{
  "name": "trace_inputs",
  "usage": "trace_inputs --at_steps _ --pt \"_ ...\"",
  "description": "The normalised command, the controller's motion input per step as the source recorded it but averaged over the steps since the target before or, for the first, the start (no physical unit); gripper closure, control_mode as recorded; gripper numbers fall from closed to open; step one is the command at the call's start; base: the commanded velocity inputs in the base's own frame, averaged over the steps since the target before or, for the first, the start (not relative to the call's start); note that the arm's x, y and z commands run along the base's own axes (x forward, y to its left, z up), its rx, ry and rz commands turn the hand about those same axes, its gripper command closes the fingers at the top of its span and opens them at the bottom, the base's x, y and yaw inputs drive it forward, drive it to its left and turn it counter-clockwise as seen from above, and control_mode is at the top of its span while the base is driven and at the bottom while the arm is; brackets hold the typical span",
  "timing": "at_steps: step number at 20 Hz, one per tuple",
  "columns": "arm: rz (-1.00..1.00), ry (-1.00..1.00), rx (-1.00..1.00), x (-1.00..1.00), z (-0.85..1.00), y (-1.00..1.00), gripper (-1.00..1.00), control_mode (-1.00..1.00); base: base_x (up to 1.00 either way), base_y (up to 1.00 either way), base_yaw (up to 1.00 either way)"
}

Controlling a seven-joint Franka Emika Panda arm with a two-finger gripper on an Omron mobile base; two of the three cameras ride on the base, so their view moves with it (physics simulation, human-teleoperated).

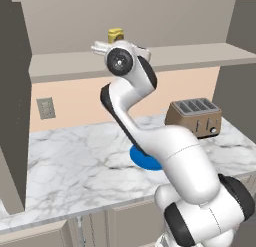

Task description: Move the hot dog bun to the plate on the dining table and place the condiment next to that plate. Then navigate to the fridge and take the sausage and place it on the plate as well.

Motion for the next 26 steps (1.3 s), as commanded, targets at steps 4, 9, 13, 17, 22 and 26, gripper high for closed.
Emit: trace_inputs --at_steps 4,9,13,17,22,26 --pt "-0.08 0.14 0.0 0.37 0.0 0.0 -1.0 -1.0 0.0 0.0 0.0" --pt "-0.02 0.09 0.0 0.46 0.05 0.0 -1.0 -1.0 0.0 0.0 0.0" --pt "0.0 0.0 0.0 0.3 0.01 0.0 -1.0 -1.0 0.0 0.0 0.0" --pt "-0.02 -0.22 -0.06 0.15 -0.02 0.05 -1.0 -1.0 0.0 0.0 0.0" --pt "-0.03 -0.15 -0.05 0.17 -0.08 0.04 -1.0 -1.0 0.0 0.0 0.0" --pt "-0.02 -0.01 0.0 0.19 -0.01 0.01 -1.0 -1.0 0.0 0.0 0.0"
